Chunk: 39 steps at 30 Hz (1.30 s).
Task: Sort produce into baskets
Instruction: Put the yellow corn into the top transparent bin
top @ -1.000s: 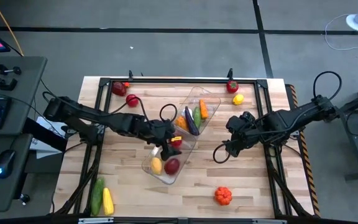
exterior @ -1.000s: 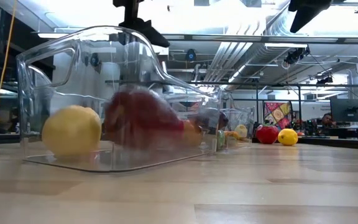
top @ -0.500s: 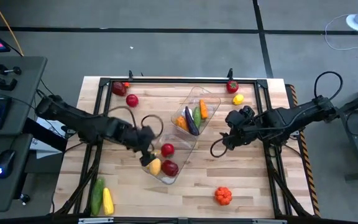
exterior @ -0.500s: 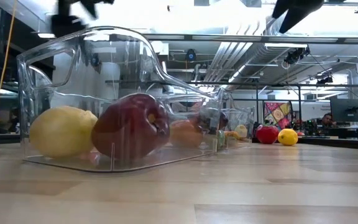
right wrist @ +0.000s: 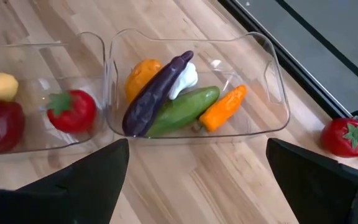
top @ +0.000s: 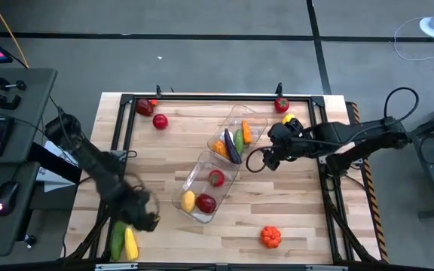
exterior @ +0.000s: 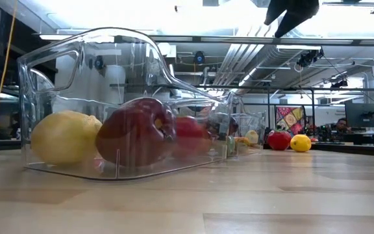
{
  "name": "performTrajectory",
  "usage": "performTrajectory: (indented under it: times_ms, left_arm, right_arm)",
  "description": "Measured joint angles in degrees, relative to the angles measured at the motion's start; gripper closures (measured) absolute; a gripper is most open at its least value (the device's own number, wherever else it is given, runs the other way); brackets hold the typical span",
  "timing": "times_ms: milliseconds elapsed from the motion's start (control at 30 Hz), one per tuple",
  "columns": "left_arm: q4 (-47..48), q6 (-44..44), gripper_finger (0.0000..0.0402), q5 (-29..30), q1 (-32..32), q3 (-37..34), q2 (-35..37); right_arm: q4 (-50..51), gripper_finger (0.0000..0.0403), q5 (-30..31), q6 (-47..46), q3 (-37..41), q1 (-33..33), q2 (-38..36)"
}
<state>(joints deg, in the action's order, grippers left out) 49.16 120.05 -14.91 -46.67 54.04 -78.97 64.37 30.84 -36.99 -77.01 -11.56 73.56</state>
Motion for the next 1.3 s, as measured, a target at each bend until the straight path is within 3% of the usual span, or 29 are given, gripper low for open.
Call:
performTrajectory:
  times_ms: [200,400,667,1000,1133,1300]
  left_arm:
    - [-6.33,18.45,0.0007,0.87,-8.7,0.0,-4.15]
    - [-14.76,17.77,0.0007,0.26,-9.18,0.05,-10.6]
    - [-14.74,20.3,0.0007,-2.96,-10.55,0.05,-16.24]
    - [-16.91,16.69,0.0014,-0.64,-7.75,0.05,-19.81]
    - [-16.93,13.36,0.0062,1.96,-5.96,0.05,-19.7]
    - [-16.77,7.42,0.0193,4.65,-3.32,0.05,-19.7]
  right_arm:
    - [-0.16,0.003,-0.07,2.62,0.0,1.61,0.0]
    - [-0.64,0.003,-1.03,6.0,0.0,3.41,0.0]
    - [-0.69,0.003,-2.83,6.2,0.0,4.47,0.0]
    - [-0.65,0.003,-2.96,6.51,0.0,4.47,0.0]
    - [-0.67,0.003,-2.93,6.62,0.0,4.47,0.0]
    - [-0.65,0.003,-2.93,6.56,0.0,4.47,0.0]
